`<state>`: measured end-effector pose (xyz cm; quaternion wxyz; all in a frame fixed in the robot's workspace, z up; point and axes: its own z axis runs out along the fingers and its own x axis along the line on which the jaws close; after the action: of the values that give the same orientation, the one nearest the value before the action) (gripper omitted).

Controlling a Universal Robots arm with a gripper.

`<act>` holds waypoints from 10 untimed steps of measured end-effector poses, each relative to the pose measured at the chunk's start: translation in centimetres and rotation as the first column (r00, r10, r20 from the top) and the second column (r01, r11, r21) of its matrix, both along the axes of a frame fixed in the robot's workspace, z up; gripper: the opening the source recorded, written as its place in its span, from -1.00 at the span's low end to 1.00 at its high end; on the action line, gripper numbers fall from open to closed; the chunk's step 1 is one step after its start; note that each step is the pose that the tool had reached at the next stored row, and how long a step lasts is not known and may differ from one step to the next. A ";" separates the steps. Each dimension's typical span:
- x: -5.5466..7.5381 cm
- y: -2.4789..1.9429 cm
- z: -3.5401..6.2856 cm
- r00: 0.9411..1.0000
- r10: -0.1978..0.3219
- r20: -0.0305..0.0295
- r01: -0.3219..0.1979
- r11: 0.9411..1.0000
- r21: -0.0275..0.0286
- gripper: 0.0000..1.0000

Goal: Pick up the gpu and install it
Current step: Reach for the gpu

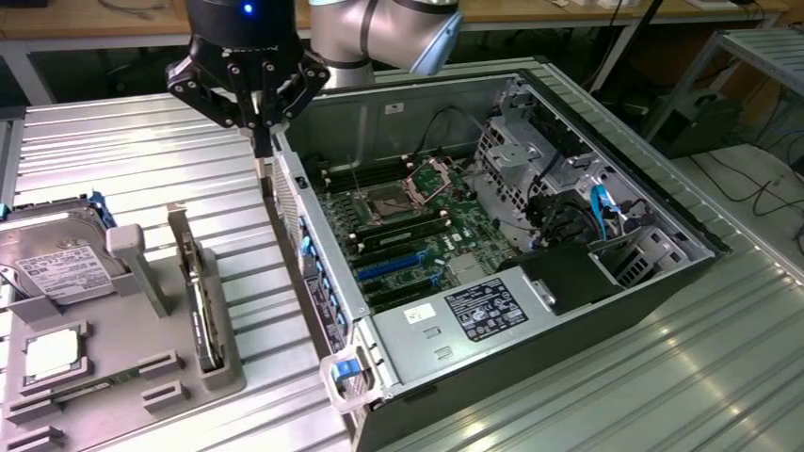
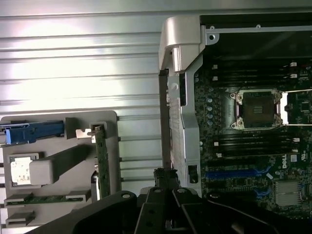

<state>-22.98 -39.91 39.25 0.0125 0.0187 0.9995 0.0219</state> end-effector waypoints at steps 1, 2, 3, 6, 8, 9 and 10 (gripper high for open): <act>-0.1 0.00 0.00 1.000 0.005 0.000 -0.005 1.000 0.000 -0.79; -0.3 0.00 0.00 1.000 0.009 0.000 -0.009 1.000 0.000 -0.79; -0.4 0.00 0.00 1.000 0.013 0.000 -0.013 1.000 0.000 -0.79; -0.8 0.00 0.00 1.000 0.021 0.000 -0.021 1.000 0.000 -0.79; -1.1 -0.01 0.00 1.000 0.022 0.000 -0.022 1.000 0.000 -0.79; -1.2 -0.02 0.00 1.000 0.022 0.000 -0.022 1.000 0.000 -0.79; -1.4 -0.03 0.00 1.000 0.023 0.000 -0.023 1.000 0.000 -0.79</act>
<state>-24.35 -39.94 39.25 0.0123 0.0074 0.9997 0.0221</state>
